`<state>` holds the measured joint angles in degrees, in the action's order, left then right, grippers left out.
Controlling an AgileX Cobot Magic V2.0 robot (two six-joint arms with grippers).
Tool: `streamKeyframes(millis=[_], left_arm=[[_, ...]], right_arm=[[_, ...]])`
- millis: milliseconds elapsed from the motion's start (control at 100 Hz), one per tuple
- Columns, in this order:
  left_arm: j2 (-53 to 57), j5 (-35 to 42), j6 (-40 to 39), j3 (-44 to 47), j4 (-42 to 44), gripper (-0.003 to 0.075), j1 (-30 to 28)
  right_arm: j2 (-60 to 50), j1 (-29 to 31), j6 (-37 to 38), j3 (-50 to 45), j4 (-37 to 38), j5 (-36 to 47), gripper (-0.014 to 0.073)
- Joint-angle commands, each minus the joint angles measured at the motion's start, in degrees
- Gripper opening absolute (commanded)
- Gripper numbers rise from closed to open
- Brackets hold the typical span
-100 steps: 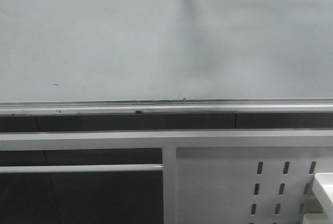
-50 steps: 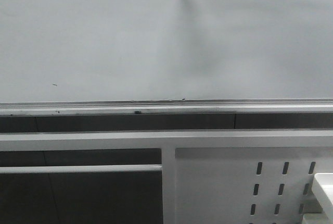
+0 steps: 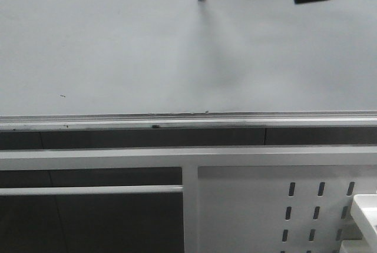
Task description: Write number 1 on whiteboard
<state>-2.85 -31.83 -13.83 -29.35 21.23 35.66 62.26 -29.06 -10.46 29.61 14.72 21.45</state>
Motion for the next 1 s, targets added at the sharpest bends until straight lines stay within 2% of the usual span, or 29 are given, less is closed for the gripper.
streamKeyframes(millis=[0, 180, 700, 840, 990], left_arm=[[-0.89, 4.09, -0.55, -0.98, 0.12, -0.0020, -0.06], [-0.89, 4.09, -0.55, -0.88, -0.02, -0.0020, -0.06], [-0.89, 4.09, -0.55, -0.88, -0.02, -0.0020, -0.06], [-0.89, 4.09, -0.55, -0.88, -0.10, -0.0020, -0.06], [-0.89, 4.12, -0.55, -0.88, -3.05, -0.0020, -0.06]], right_arm=[[3.22, 1.54, -0.76, 1.96, -5.31, -2.03, -0.0050], [7.11, 1.54, 2.13, 1.96, -5.38, -3.46, -0.0050], [7.87, 1.39, 2.13, 1.96, -5.38, -2.36, -0.0051], [1.94, -3.44, 2.13, 1.96, -5.38, -6.26, -0.0051], [-7.38, -12.92, 2.13, 1.96, -5.38, -12.62, -0.0051]])
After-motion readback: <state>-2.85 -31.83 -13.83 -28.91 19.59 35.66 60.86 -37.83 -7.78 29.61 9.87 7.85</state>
